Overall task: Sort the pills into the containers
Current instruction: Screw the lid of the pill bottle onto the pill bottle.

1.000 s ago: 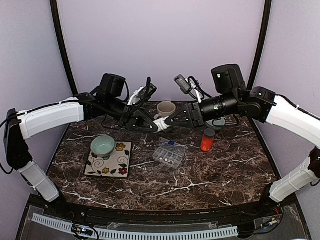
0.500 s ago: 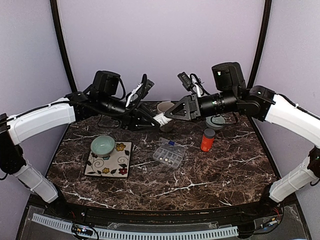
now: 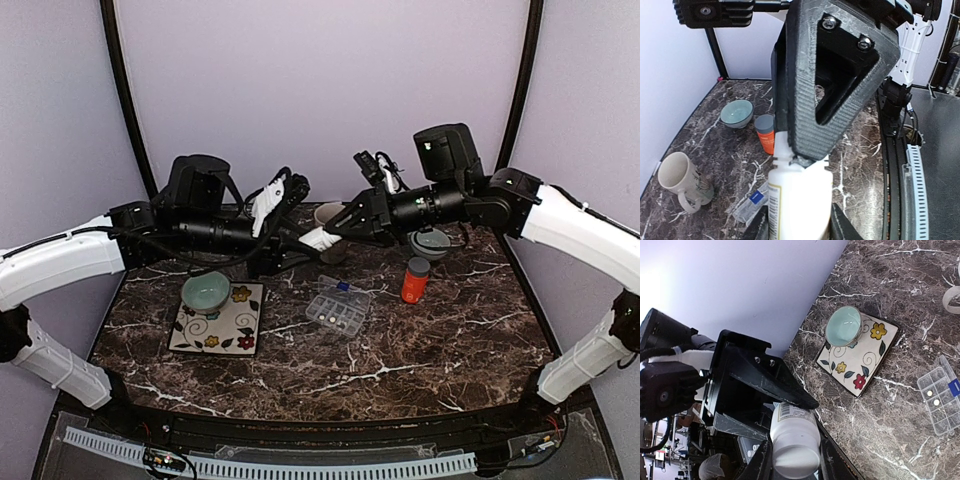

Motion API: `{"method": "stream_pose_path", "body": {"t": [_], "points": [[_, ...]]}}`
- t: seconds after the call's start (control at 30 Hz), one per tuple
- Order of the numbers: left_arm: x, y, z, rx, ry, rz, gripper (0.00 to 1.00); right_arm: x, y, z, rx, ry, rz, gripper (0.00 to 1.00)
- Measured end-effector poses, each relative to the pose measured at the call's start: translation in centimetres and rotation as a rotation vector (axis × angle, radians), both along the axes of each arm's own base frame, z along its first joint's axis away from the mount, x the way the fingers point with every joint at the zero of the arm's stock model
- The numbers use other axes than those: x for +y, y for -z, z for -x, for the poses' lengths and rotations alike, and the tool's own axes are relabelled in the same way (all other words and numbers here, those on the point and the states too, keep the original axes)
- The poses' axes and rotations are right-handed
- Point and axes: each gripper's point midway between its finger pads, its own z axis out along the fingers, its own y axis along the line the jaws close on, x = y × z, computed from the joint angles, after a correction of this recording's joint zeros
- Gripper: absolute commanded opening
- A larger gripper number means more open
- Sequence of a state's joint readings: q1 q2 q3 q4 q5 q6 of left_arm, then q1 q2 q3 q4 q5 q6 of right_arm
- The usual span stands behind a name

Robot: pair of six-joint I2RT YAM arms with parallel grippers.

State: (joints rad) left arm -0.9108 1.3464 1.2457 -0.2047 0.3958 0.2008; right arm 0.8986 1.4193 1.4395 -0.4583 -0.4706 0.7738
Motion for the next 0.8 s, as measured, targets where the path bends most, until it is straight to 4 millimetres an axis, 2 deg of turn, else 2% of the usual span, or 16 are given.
{"method": "stream_pose_path", "body": {"t": [0.2, 0.53, 0.8], "points": [[-0.1, 0.3, -0.3, -0.164, -0.095, -0.035, 0.00, 0.1, 0.3, -0.3, 0.037, 0.025, 0.004, 0.00], [-0.7, 0.8, -1.3, -0.555, -0.297, -0.178, 0.00, -0.4, 1.0, -0.9, 0.087, 0.068, 0.030, 0.00], [-1.2, -0.1, -2.6, -0.805, -0.462, -0.225, 0.00, -0.9, 0.6, -1.8, 0.097, 0.102, 0.012, 0.00]]}}
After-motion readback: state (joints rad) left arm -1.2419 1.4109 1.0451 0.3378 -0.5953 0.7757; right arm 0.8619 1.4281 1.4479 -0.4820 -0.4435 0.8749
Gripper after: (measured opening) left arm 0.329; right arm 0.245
